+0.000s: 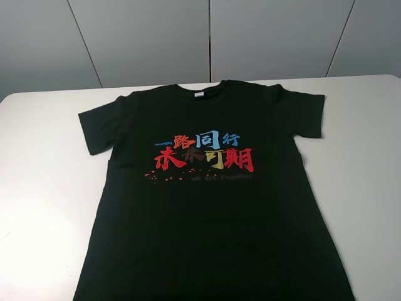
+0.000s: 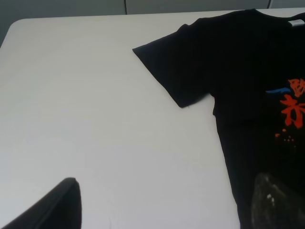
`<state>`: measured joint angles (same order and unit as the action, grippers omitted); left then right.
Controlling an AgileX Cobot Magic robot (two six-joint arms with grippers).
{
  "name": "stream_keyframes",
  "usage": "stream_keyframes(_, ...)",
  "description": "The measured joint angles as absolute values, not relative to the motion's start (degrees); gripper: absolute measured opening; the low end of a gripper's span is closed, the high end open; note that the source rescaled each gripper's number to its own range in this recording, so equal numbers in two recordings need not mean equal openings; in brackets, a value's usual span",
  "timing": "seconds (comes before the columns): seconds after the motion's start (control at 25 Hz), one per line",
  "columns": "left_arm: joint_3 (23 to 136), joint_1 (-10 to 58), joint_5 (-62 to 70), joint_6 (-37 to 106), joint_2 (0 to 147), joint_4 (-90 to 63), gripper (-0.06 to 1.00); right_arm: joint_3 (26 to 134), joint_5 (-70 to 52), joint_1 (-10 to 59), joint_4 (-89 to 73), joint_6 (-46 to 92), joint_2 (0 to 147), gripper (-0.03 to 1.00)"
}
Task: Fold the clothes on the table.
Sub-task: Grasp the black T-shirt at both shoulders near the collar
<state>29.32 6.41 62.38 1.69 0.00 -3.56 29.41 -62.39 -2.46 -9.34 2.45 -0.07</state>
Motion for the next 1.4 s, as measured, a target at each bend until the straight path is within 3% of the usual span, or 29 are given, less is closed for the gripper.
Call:
stream_keyframes(0.72, 29.3, 6.4, 62.4, 1.7, 0.2, -4.0, 0.94, 29.8, -62.4, -2.5, -10.8, 4.0, 2.9, 1.0)
stream_keyframes(0.96, 31.7, 6.4, 55.3, 4.4, 10.4, -2.9, 0.94, 34.6, -58.8, -2.5, -12.2, 10.3, 19.3, 1.0)
stream_keyframes(1.4, 48.6, 6.4, 52.5, 37.6, 49.8, -22.8, 0.94, 51.0, -57.8, -2.5, -18.8, 24.7, 57.6, 1.0)
